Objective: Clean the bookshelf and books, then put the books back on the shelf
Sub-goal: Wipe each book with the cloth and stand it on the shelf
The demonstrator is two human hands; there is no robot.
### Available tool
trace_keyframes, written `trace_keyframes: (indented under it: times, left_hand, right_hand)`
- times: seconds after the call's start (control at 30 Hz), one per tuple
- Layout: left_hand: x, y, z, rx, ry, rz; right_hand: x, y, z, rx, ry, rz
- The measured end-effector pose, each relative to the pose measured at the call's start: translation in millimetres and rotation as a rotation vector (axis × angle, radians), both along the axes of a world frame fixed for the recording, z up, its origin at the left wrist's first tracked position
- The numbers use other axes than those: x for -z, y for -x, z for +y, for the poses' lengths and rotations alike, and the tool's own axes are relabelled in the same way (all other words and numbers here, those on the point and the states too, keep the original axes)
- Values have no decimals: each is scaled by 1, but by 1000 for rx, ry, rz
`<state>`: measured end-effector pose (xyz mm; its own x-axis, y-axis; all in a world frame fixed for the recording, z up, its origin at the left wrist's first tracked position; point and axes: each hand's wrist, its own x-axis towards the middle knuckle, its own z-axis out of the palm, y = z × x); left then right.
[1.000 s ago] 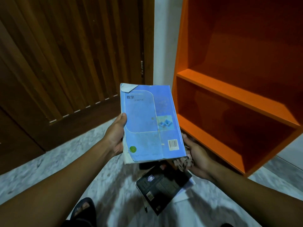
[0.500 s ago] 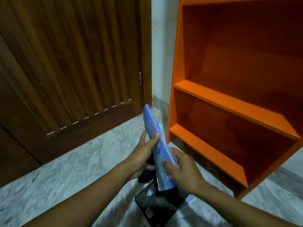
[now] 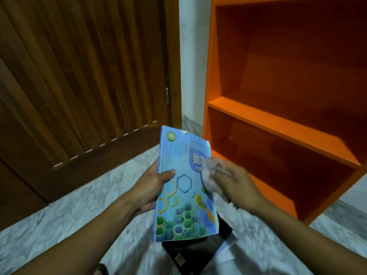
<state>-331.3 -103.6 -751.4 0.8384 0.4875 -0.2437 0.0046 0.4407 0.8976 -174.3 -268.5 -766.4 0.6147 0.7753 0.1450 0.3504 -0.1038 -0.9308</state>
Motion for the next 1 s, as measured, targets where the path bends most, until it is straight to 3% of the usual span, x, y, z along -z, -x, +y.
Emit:
trace_keyframes:
  times: [0.07, 0.13, 0.33, 0.43, 0.73, 0.93, 1.0]
  left_hand:
    - [-4, 10, 6, 56, 38, -28]
    - [-8, 17, 7, 98, 68, -52]
    - [-17, 6, -12, 161, 122, -128]
    - [-13, -3, -12, 128, 151, -161]
    - [-2, -8, 17, -167, 211, -125]
    - [-11, 5, 26, -210, 88, -30]
    - [-11, 7, 24, -182, 71, -9]
  right_hand:
    - [-17, -25, 5, 183, -138, 98]
    - [-32, -41, 15, 256, -217, 78]
    - [-13, -11, 52, -16, -101, -99]
    - [8, 10, 50, -138, -115, 67]
    - [50, 33, 20, -230, -68, -85]
    - [68, 26, 3, -296, -73, -334]
    - [48, 21, 12, -191, -147, -316]
